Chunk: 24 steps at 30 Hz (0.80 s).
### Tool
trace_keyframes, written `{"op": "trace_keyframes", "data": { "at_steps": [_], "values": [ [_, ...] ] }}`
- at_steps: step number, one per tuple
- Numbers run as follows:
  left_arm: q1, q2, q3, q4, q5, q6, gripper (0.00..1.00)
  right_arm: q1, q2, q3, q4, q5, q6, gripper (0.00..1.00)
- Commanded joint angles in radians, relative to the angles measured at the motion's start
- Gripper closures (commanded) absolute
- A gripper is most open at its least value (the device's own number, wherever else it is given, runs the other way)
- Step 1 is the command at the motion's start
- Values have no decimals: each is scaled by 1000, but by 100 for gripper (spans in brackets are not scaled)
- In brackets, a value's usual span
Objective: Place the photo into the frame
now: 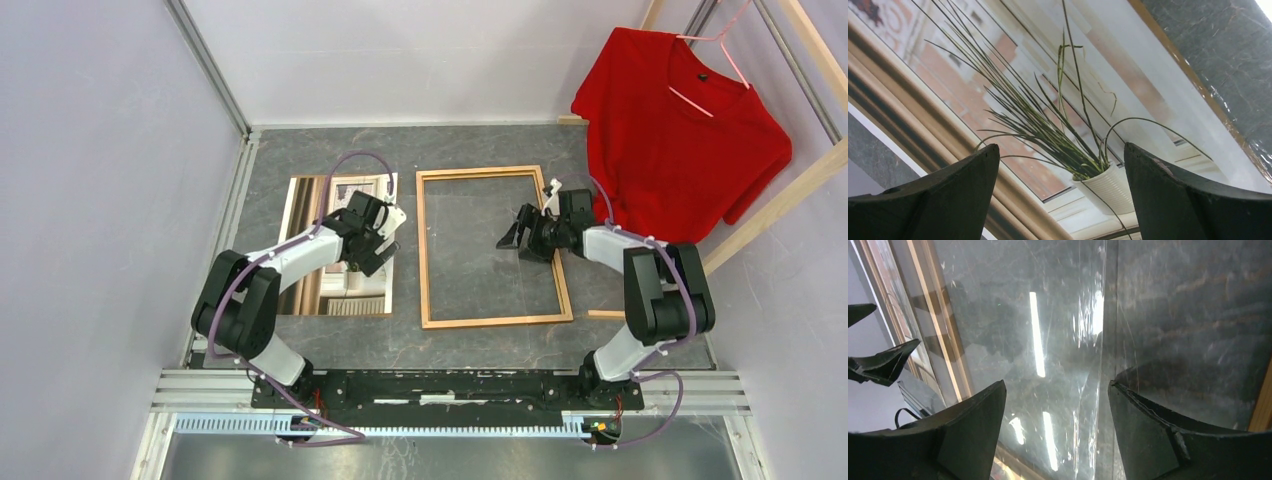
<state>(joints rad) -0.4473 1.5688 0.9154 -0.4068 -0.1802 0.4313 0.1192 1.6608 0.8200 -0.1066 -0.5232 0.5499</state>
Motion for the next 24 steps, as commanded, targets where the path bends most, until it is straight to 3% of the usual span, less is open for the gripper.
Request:
{"op": "trace_keyframes", "data": {
  "at_steps": [1,7,13,18,24],
  "values": [
    [-24,16,-22,71,-32,-26,0,-1,-88,-100,56,-8,13,18],
    [-48,19,-45,92,-60,-25,0,0,-150,-206,46,-25,-3,18],
    [-49,26,-58,106,-80,-19,0,-1,-244,-330,98,-122,29,25],
    [-49,46,-74,127,-99,-16,0,-1,-271,-435,287,-245,152,32],
    [-47,70,-86,140,-107,-16,0,8,-251,-474,394,-273,180,31]
  ]
}}
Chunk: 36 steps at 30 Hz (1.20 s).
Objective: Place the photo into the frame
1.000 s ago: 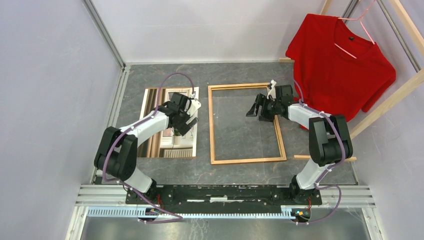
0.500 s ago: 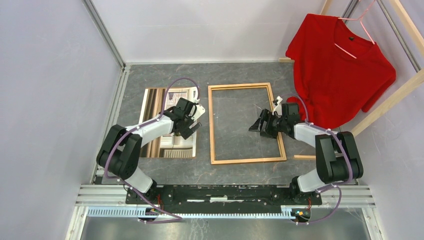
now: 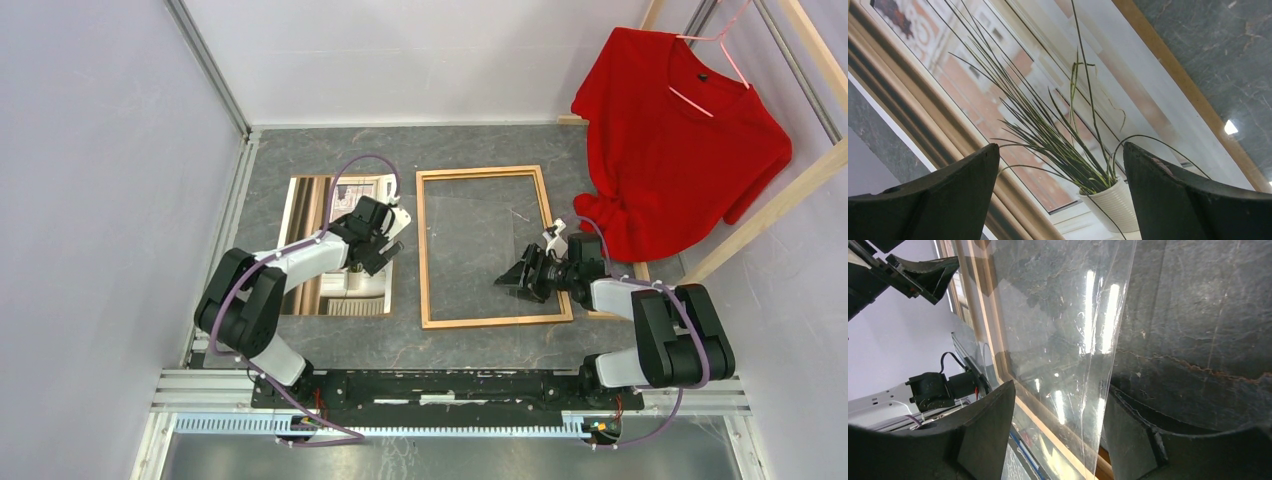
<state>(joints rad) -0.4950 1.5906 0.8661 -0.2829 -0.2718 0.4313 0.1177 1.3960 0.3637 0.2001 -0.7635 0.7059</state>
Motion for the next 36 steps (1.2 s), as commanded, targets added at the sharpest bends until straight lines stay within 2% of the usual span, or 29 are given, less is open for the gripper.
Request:
{"op": "trace_keyframes", "data": {
  "at_steps": [1,3,5,7,8,10,13,19,25,29,36],
  "values": [
    [1,54,-39,19,-18,-15,0,13,19,-11,83,-31,8,31],
    [2,65,-39,22,-25,-13,0,16,30,-4,83,-33,-3,33],
    [6,74,-40,26,-30,-11,0,17,31,-15,121,-49,17,42],
    [15,78,-40,26,-33,-8,0,18,18,-23,165,-53,53,55],
    [22,79,-40,25,-36,-4,0,17,9,-26,196,-54,76,66],
    [38,77,-40,22,-35,0,0,16,-24,-11,211,-46,84,80],
    [66,57,-26,5,-32,10,0,13,-101,82,62,29,12,100],
    [97,27,77,-84,35,-8,0,-9,-244,300,-157,186,-76,100],
    [77,117,220,-118,130,-91,0,-47,-312,470,-314,302,-118,100],
    [14,185,304,-109,143,-131,0,-73,-300,495,-347,276,-115,100],
    [-65,282,330,-59,42,-131,0,-85,-298,496,-360,253,-121,100]
  ]
}}
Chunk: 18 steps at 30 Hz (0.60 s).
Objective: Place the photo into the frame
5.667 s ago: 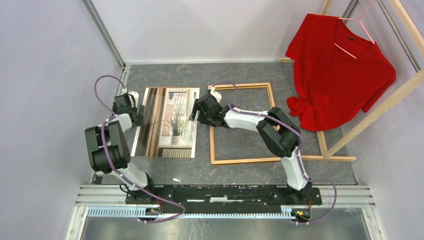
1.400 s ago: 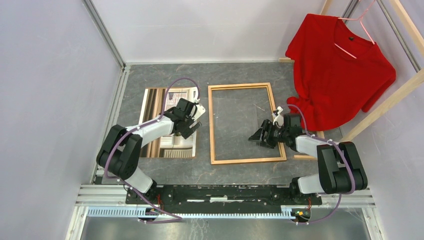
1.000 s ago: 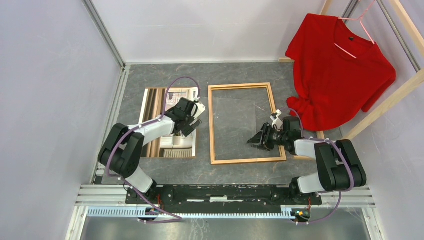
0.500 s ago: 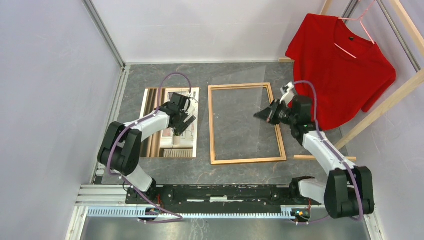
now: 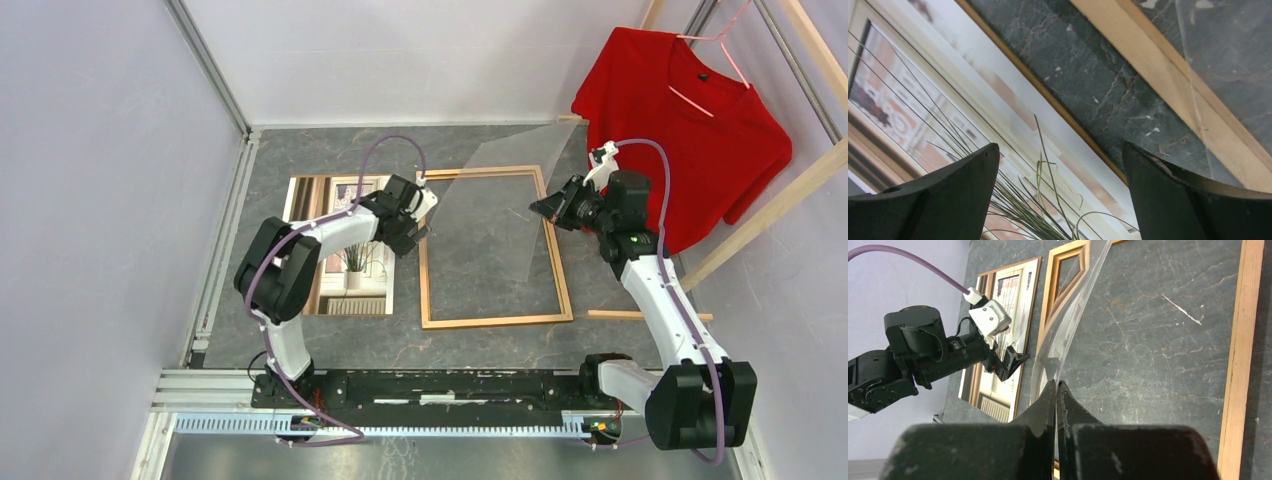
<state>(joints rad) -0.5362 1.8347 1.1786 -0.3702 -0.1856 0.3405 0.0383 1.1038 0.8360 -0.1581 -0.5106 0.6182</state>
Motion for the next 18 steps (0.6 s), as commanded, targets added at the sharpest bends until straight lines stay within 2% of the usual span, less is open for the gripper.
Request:
{"op": "trace_keyframes", "data": {
  "at_steps": [1,5,10,18],
  "values": [
    [-26,42,5,42,-47,-39,0,-7,-4,30,-9,1,-38,100],
    [-27,51,-29,61,-43,-41,0,-10,2,38,-23,-5,-46,100],
    [-15,45,-119,120,-156,16,0,-9,3,37,-22,-24,-51,100],
    [154,-7,-235,163,-178,95,0,-9,1,46,-51,-31,-75,100]
  ]
}}
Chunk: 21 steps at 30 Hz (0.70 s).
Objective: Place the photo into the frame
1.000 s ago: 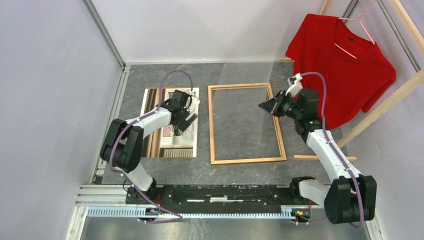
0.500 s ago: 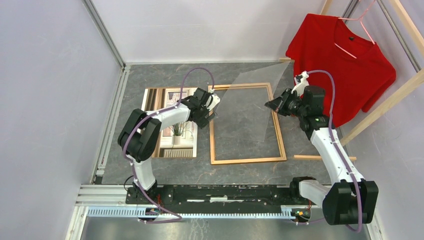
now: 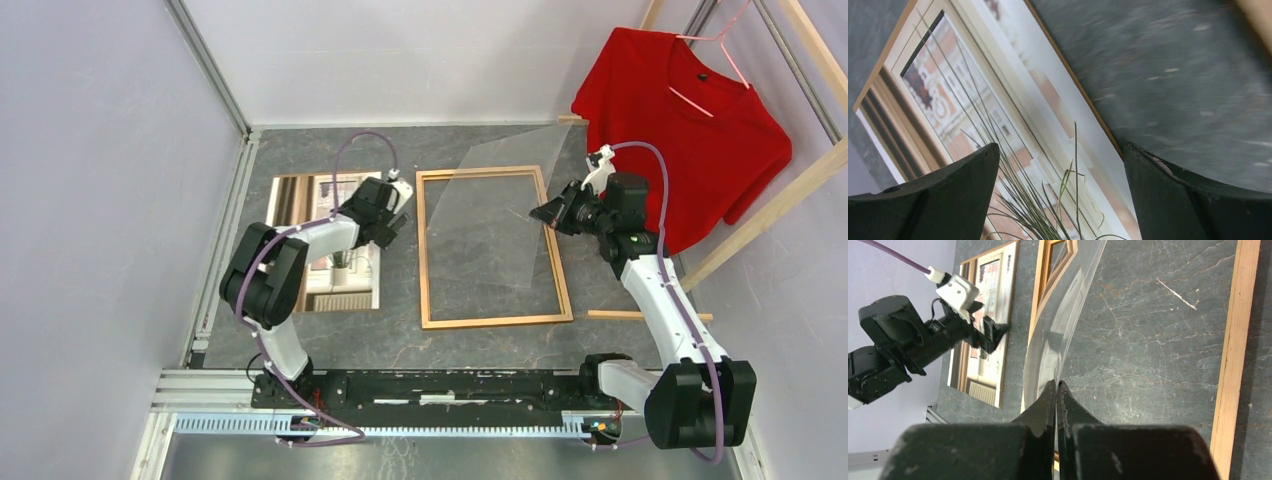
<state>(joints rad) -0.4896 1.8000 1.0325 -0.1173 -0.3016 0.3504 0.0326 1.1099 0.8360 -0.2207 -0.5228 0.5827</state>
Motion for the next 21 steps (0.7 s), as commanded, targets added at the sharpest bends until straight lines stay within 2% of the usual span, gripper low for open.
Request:
{"op": "trace_keyframes", "data": {
  "at_steps": [1,5,10,15,21],
  "values": [
    [118,20,-95,-89,-58,90,0,-4,-8,47,10,-21,-39,100],
    [109,-9,-55,-140,-21,60,0,-6,-12,51,-1,-29,-34,100],
    [40,-24,147,-264,153,-75,0,-17,-38,82,-40,-34,-33,100],
    [-7,65,322,-330,346,-222,0,-27,-61,107,-91,-36,-43,100],
    [-29,171,393,-331,389,-282,0,-65,-82,91,-123,-40,-57,100]
  ]
}}
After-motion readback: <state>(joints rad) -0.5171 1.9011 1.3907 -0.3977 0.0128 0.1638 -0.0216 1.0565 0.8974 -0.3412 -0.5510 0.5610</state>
